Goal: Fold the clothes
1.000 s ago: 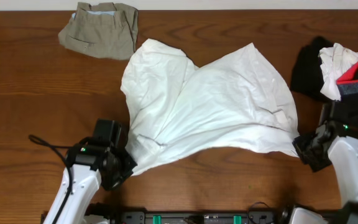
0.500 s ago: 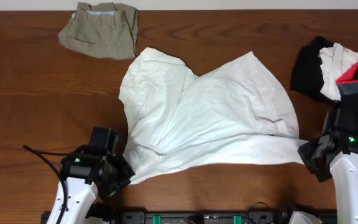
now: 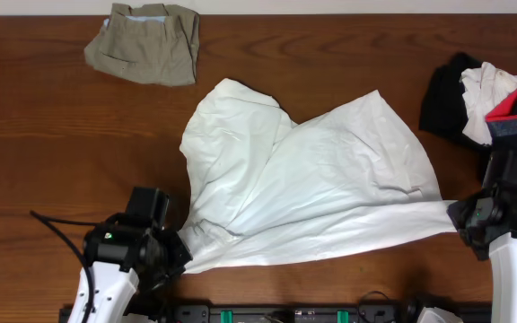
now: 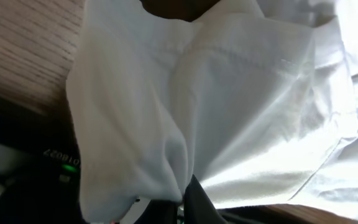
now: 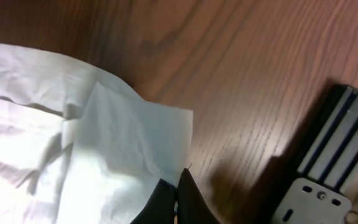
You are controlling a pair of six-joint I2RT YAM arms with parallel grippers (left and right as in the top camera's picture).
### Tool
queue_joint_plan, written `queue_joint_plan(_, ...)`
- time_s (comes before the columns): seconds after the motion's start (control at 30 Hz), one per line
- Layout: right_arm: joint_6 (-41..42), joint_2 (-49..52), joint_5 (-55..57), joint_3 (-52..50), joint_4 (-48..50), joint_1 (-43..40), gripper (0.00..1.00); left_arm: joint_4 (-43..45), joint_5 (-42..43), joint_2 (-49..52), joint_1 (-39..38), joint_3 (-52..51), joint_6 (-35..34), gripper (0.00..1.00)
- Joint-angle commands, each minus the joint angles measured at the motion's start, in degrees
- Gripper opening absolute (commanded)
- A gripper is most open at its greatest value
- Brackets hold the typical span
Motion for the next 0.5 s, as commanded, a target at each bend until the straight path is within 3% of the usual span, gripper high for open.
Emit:
queue_joint_plan(0.0, -0.9, -0.2, 2.2, 1.2, -0.7, -0.5, 0.01, -1.9, -1.3, -0.4, 0.1, 1.5, 0.8, 0.06)
queue_joint_plan(0.47, 1.4, -0.2, 2.5, 1.2, 2.5, -0.5, 0.01, 1.7, -3.5, -0.4, 0.1, 7.5, -2.1, 0.06)
